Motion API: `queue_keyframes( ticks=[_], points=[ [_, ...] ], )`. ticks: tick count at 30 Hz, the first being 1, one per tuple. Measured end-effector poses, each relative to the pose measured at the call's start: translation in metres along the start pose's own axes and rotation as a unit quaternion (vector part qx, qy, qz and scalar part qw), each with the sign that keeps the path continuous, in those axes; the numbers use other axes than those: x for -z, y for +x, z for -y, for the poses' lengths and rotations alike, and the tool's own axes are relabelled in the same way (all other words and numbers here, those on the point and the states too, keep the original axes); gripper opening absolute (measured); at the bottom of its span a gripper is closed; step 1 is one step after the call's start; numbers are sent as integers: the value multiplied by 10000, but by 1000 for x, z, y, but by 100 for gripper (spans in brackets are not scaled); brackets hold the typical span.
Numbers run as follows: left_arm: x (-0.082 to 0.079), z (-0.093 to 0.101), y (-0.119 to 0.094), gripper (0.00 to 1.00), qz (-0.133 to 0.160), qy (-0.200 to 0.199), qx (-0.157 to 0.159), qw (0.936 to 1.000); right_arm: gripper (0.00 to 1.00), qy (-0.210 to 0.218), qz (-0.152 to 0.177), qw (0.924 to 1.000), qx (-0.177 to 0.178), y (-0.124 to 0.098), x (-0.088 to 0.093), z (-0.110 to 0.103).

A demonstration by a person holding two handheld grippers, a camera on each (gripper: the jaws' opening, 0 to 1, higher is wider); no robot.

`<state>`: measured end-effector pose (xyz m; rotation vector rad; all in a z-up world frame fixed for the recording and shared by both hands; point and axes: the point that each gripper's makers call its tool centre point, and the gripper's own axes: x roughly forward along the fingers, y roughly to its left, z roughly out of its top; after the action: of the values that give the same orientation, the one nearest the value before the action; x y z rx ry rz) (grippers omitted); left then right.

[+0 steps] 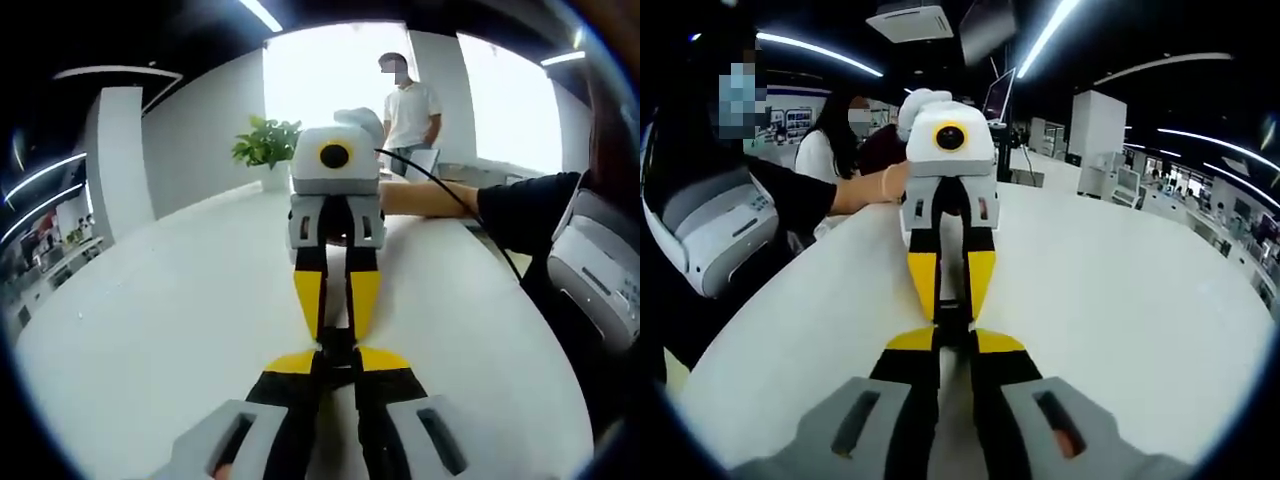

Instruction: Snap the two parts of the plastic buckle together until the buckle closes and remains connected.

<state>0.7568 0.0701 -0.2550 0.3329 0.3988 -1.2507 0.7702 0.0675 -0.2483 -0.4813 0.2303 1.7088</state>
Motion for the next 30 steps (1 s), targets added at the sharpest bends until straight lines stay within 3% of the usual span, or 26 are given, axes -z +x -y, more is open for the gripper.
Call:
queue_keyframes(
  ticks=[30],
  points=[
    [0,-2,5,12,-32,129,-70,9999,11,5,24,9995,306,-4,3,-5]
  ],
)
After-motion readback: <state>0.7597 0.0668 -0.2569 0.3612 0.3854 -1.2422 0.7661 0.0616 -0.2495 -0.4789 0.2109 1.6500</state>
